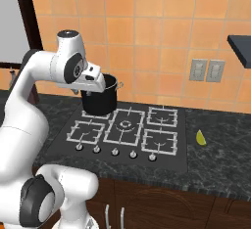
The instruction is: Put the cucumber and lemon wedge in the pot. Retrieve the spatula and lightly stir the vegetables in the pot.
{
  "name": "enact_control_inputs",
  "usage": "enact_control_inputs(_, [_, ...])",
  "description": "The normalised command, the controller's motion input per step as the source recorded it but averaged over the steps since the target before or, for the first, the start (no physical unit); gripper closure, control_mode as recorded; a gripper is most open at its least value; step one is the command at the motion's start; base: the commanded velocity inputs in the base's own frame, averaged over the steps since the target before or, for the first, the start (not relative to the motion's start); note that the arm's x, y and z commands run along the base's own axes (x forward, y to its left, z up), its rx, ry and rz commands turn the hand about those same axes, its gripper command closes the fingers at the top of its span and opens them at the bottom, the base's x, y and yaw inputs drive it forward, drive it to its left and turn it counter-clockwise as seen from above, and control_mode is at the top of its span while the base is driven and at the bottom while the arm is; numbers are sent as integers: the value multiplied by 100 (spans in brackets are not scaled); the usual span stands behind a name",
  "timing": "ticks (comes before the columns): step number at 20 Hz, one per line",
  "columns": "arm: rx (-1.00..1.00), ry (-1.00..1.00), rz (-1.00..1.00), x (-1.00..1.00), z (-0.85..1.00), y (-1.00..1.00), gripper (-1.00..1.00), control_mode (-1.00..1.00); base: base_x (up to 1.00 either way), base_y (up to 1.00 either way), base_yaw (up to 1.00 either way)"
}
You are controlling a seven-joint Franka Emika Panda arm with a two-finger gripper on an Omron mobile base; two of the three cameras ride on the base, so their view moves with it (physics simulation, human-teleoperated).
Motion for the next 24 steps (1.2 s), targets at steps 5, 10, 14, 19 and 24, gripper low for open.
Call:
enact_control_inputs(5, [-4,0,-3,-4,0,6,-100,-100,0,0,0])
enact_control_inputs(10, [-33,-13,-2,-14,0,-30,-100,-100,0,0,0])
enact_control_inputs(14, [-31,-4,-11,-11,-12,-86,-100,-100,0,0,0])
enact_control_inputs(19, [-16,-1,-17,0,-27,-100,-100,-100,0,0,0])
enact_control_inputs(24, [-4,-1,-17,0,-14,-100,-100,-100,0,0,0])
